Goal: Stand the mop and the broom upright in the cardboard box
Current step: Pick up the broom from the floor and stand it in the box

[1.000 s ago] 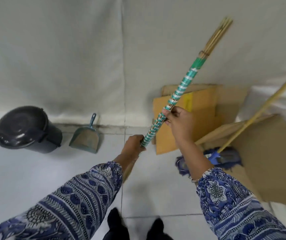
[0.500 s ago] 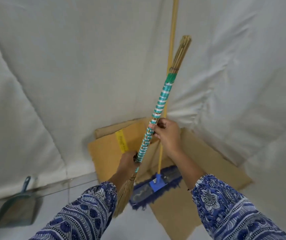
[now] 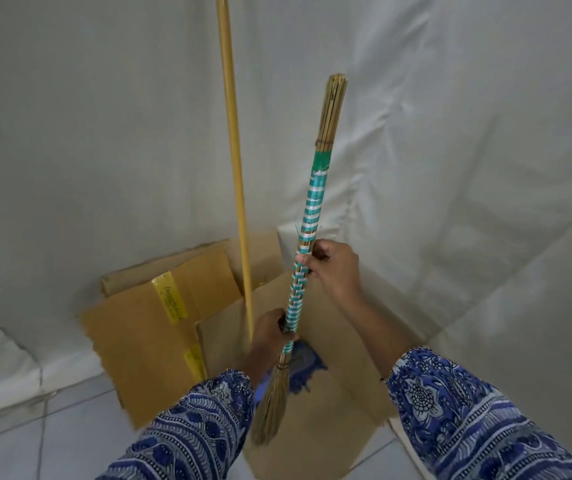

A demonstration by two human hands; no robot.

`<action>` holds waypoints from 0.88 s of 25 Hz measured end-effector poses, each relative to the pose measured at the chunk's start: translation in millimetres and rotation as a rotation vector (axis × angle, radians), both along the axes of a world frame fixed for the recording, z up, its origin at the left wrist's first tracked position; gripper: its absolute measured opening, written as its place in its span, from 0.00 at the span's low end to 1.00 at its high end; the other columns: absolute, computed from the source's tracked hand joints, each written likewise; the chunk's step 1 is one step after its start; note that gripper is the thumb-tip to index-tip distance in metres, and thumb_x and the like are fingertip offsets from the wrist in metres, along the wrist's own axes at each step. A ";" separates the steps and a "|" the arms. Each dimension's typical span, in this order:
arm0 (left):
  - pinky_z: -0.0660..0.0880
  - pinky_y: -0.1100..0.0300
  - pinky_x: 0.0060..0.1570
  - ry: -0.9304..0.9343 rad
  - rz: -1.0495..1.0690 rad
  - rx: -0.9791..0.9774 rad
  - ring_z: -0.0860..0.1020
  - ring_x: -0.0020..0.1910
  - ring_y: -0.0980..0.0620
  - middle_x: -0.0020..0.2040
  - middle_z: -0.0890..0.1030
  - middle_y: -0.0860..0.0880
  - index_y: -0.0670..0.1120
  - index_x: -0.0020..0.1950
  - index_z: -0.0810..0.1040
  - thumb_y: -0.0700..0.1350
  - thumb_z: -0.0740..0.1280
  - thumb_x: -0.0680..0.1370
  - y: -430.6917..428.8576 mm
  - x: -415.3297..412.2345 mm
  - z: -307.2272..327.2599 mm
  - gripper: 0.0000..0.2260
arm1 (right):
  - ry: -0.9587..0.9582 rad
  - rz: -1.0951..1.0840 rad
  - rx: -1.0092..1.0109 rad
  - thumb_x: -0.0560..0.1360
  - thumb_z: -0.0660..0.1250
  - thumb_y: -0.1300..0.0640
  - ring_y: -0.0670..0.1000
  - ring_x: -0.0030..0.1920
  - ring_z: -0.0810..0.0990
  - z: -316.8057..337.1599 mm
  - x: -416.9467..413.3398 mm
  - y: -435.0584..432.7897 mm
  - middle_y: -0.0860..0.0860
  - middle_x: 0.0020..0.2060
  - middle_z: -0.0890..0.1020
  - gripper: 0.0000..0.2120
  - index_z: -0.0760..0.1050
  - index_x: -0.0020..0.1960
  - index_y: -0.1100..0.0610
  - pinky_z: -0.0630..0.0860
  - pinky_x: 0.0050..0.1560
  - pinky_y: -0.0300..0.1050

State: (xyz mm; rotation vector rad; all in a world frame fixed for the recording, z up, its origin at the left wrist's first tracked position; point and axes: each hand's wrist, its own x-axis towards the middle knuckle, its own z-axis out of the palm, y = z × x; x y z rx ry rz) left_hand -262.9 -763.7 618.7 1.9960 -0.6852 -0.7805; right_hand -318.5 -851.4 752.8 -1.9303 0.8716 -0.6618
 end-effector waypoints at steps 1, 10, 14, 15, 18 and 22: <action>0.74 0.54 0.44 0.012 0.006 0.016 0.77 0.44 0.46 0.46 0.82 0.40 0.36 0.48 0.77 0.34 0.71 0.67 -25.1 -0.5 -10.0 0.11 | 0.024 0.006 0.011 0.68 0.72 0.61 0.59 0.42 0.84 -9.7 3.1 -25.3 0.58 0.39 0.84 0.09 0.81 0.47 0.63 0.80 0.49 0.60; 0.71 0.55 0.42 0.094 0.044 0.147 0.79 0.48 0.39 0.46 0.82 0.35 0.36 0.46 0.77 0.32 0.70 0.68 -204.3 24.9 -133.3 0.08 | 0.173 0.201 0.066 0.68 0.71 0.62 0.50 0.38 0.78 -125.9 45.9 -204.8 0.48 0.33 0.79 0.09 0.80 0.47 0.63 0.80 0.49 0.54; 0.72 0.56 0.42 0.102 0.174 0.203 0.80 0.48 0.41 0.47 0.82 0.37 0.36 0.47 0.77 0.32 0.68 0.69 -275.8 41.3 -216.4 0.08 | 0.232 0.303 0.082 0.68 0.71 0.62 0.49 0.39 0.77 -218.8 73.0 -280.0 0.51 0.40 0.80 0.11 0.80 0.50 0.63 0.78 0.47 0.45; 0.72 0.55 0.42 0.101 0.199 0.213 0.80 0.48 0.40 0.47 0.83 0.37 0.36 0.47 0.77 0.32 0.67 0.69 -289.7 45.3 -232.9 0.08 | 0.240 0.326 0.090 0.68 0.71 0.62 0.47 0.38 0.77 -236.0 78.2 -293.4 0.51 0.40 0.81 0.11 0.80 0.50 0.63 0.76 0.44 0.40; 0.72 0.56 0.44 0.102 0.297 0.231 0.79 0.50 0.41 0.51 0.82 0.37 0.36 0.52 0.77 0.33 0.68 0.70 -328.9 56.8 -274.4 0.11 | 0.258 0.407 0.090 0.68 0.71 0.61 0.46 0.39 0.77 -280.8 100.2 -332.1 0.50 0.41 0.81 0.12 0.80 0.51 0.62 0.71 0.39 0.29; 0.76 0.52 0.50 0.067 0.362 0.233 0.79 0.52 0.42 0.53 0.82 0.38 0.37 0.54 0.77 0.35 0.68 0.71 -361.6 81.2 -300.5 0.12 | 0.214 0.409 0.102 0.70 0.70 0.61 0.53 0.46 0.81 -311.9 135.7 -371.9 0.57 0.48 0.84 0.13 0.79 0.53 0.63 0.79 0.49 0.44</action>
